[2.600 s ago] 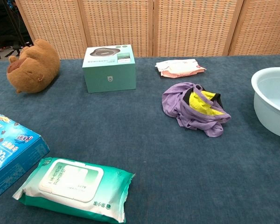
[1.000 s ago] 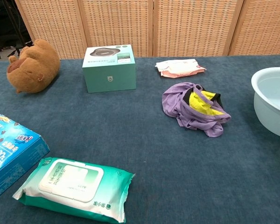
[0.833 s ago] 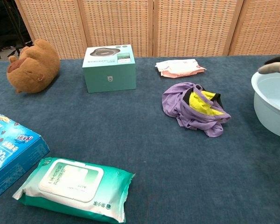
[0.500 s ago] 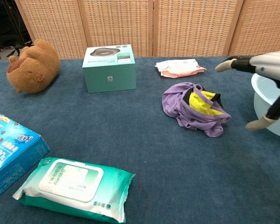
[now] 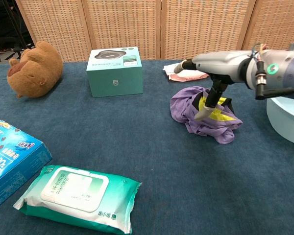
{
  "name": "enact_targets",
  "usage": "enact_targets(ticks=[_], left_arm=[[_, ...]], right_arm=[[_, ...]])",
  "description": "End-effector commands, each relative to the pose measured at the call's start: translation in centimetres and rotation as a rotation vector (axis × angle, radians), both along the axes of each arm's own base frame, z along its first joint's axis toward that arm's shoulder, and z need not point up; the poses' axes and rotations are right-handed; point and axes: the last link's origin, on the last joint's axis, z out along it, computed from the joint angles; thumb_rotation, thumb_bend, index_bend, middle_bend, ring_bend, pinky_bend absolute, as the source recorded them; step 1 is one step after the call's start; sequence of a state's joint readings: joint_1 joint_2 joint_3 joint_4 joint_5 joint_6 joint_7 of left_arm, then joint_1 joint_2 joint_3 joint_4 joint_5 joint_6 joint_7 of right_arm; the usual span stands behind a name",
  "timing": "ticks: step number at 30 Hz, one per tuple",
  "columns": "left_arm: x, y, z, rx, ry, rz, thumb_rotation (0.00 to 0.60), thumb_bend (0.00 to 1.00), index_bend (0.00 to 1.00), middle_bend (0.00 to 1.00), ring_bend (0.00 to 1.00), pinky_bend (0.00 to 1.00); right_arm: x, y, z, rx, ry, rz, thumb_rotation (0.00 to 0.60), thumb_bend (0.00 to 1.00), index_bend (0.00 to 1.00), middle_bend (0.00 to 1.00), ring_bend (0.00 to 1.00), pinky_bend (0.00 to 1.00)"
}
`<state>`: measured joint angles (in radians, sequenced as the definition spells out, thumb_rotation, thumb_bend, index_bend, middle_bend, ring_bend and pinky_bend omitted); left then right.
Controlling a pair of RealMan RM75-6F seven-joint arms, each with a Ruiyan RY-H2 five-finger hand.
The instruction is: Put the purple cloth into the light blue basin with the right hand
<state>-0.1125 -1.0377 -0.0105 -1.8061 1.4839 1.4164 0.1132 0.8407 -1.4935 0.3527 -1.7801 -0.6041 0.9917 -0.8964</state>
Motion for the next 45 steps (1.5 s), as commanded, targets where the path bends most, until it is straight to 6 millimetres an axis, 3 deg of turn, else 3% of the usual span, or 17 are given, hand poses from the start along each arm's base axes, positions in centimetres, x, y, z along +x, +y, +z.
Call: enact_targets(ticks=[1, 11, 17, 45], left_arm=[[-0.1, 0.1, -0.1, -0.006, 0.002, 0.001, 0.600, 0.18, 0.00, 0.00, 0.00, 0.00], [-0.3, 0.3, -0.3, -0.009, 0.008, 0.014, 0.600, 0.18, 0.00, 0.00, 0.00, 0.00], [-0.1, 0.1, -0.4, -0.013, 0.011, 0.006, 0.600, 0.18, 0.00, 0.00, 0.00, 0.00], [0.0, 0.0, -0.5, -0.015, 0.013, 0.006, 0.600, 0.19, 0.00, 0.00, 0.00, 0.00]], right_arm=[[0.2, -1.0, -1.1, 0.022, 0.015, -0.015, 0.600, 0.00, 0.00, 0.00, 0.00, 0.00], [-1.1, -2.5, -2.1, 0.041, 0.050, -0.054, 0.600, 0.00, 0.00, 0.00, 0.00, 0.00], [-2.1, -2.7, -3.1, 0.066, 0.046, -0.089, 0.600, 0.00, 0.00, 0.00, 0.00, 0.00], [-3.4, -3.1, -6.5, 0.062, -0.017, -0.089, 0.600, 0.00, 0.00, 0.00, 0.00, 0.00]])
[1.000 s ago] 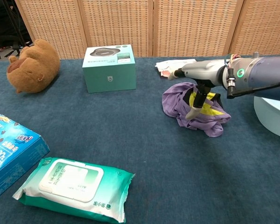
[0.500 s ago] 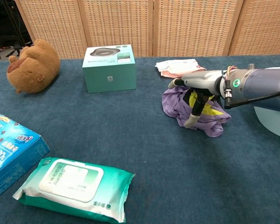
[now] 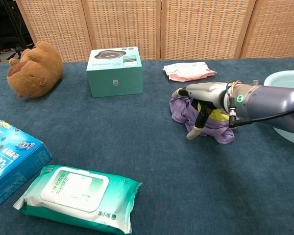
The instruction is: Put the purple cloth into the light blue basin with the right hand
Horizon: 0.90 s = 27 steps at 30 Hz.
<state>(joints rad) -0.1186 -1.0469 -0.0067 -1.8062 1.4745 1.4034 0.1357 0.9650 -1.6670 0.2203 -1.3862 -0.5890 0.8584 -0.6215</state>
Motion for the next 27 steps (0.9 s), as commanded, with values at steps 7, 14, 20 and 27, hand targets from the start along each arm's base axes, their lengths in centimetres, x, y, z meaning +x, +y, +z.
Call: enact_targets(ticks=[7, 14, 20, 27], left_arm=[[0.0, -0.1, 0.0, -0.001, 0.000, -0.001, 0.600, 0.18, 0.00, 0.00, 0.00, 0.00], [0.2, -0.2, 0.0, -0.002, -0.004, -0.004, 0.600, 0.19, 0.00, 0.00, 0.00, 0.00], [0.1, -0.2, 0.2, 0.004, -0.012, -0.002, 0.600, 0.18, 0.00, 0.00, 0.00, 0.00], [0.2, -0.2, 0.3, 0.008, -0.015, -0.004, 0.600, 0.18, 0.00, 0.00, 0.00, 0.00]], right_arm=[[-1.0, -0.2, -0.4, -0.047, -0.003, 0.010, 0.600, 0.04, 0.00, 0.00, 0.00, 0.01], [-1.6, -0.2, -0.6, -0.078, -0.004, 0.016, 0.600, 0.12, 0.17, 0.06, 0.01, 0.23], [-1.8, 0.0, -0.6, -0.115, 0.007, 0.035, 0.600, 0.15, 0.39, 0.25, 0.18, 0.37], [-1.9, 0.1, -0.7, -0.124, 0.028, 0.041, 0.600, 0.19, 0.59, 0.39, 0.33, 0.49]])
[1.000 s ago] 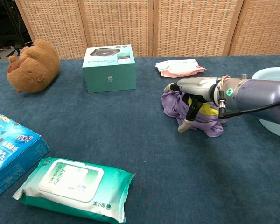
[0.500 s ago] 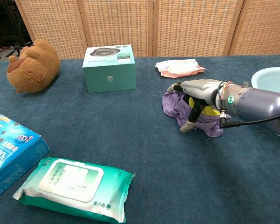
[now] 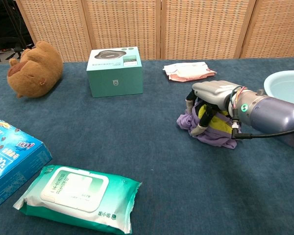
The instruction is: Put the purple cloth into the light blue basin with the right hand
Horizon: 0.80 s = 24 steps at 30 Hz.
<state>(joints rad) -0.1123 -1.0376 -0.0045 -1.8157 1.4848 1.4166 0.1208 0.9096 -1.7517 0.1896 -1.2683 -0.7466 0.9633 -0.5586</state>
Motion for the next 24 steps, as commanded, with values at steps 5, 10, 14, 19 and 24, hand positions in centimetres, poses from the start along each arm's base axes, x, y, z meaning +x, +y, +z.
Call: enact_targets(ticks=[5, 10, 14, 19, 24], left_arm=[[0.0, 0.0, 0.0, -0.002, 0.001, 0.001, 0.600, 0.18, 0.00, 0.00, 0.00, 0.00], [0.0, 0.0, 0.0, -0.001, 0.001, 0.001, 0.600, 0.19, 0.00, 0.00, 0.00, 0.00], [0.0, 0.0, -0.1, -0.003, 0.000, 0.000, 0.600, 0.19, 0.00, 0.00, 0.00, 0.00], [0.1, -0.1, -0.1, -0.003, 0.000, -0.001, 0.600, 0.19, 0.00, 0.00, 0.00, 0.00], [0.1, -0.1, -0.1, -0.002, 0.000, -0.002, 0.600, 0.19, 0.00, 0.00, 0.00, 0.00]], right_arm=[[-0.2, 0.1, 0.0, -0.013, 0.023, 0.005, 0.600, 0.21, 0.68, 0.47, 0.42, 0.60], [0.2, 0.1, 0.2, -0.021, 0.021, 0.021, 0.600, 0.23, 0.71, 0.53, 0.48, 0.66], [0.4, 0.1, 0.5, -0.025, 0.023, 0.028, 0.600, 0.25, 0.71, 0.55, 0.50, 0.69], [0.9, 0.2, 0.8, -0.036, 0.009, 0.048, 0.600, 0.26, 0.71, 0.57, 0.52, 0.72], [1.4, 0.1, 1.2, -0.045, 0.007, 0.070, 0.600, 0.26, 0.72, 0.57, 0.53, 0.72]])
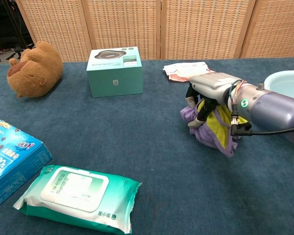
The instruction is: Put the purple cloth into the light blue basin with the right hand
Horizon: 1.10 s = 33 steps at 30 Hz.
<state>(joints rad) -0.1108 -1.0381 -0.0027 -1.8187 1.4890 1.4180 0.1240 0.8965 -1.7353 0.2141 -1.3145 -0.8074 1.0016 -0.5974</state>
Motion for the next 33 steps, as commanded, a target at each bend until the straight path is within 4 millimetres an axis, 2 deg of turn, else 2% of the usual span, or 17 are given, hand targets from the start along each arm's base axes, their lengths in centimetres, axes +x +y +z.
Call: enact_targets(ticks=[1, 5, 7, 14, 20, 26, 30, 33], left_arm=[[0.0, 0.0, 0.0, 0.000, 0.000, 0.001, 0.600, 0.19, 0.00, 0.00, 0.00, 0.00], [-0.1, 0.0, -0.1, -0.003, 0.001, 0.003, 0.600, 0.18, 0.00, 0.00, 0.00, 0.00], [0.0, 0.1, -0.1, -0.006, 0.002, 0.002, 0.600, 0.18, 0.00, 0.00, 0.00, 0.00], [0.1, -0.1, -0.1, -0.005, 0.002, -0.002, 0.600, 0.19, 0.00, 0.00, 0.00, 0.00], [0.1, -0.2, -0.1, -0.006, 0.002, -0.007, 0.600, 0.19, 0.00, 0.00, 0.00, 0.00], [0.1, -0.2, 0.0, -0.003, 0.001, -0.009, 0.600, 0.18, 0.00, 0.00, 0.00, 0.00], [0.2, -0.2, 0.0, 0.000, 0.000, -0.013, 0.600, 0.19, 0.00, 0.00, 0.00, 0.00], [0.3, -0.3, 0.0, 0.000, 0.002, -0.016, 0.600, 0.18, 0.00, 0.00, 0.00, 0.00]], right_arm=[[0.4, -0.1, 0.4, -0.009, -0.004, 0.012, 0.600, 0.26, 0.72, 0.57, 0.53, 0.73], [1.5, -0.3, 1.3, -0.026, -0.020, 0.036, 0.600, 0.26, 0.72, 0.57, 0.53, 0.73], [3.0, -0.4, 2.4, -0.051, -0.028, 0.079, 0.600, 0.26, 0.72, 0.57, 0.53, 0.73], [5.6, -0.4, 4.6, -0.083, -0.006, 0.135, 0.600, 0.26, 0.72, 0.57, 0.53, 0.73], [8.1, -0.7, 7.8, -0.155, 0.014, 0.189, 0.600, 0.26, 0.72, 0.57, 0.53, 0.73], [8.6, -1.5, 10.8, -0.221, 0.044, 0.178, 0.600, 0.26, 0.72, 0.57, 0.53, 0.73], [7.9, -2.1, 13.2, -0.274, 0.073, 0.160, 0.600, 0.26, 0.72, 0.57, 0.53, 0.73], [6.6, -2.4, 15.3, -0.311, 0.084, 0.127, 0.600, 0.26, 0.72, 0.57, 0.53, 0.73]])
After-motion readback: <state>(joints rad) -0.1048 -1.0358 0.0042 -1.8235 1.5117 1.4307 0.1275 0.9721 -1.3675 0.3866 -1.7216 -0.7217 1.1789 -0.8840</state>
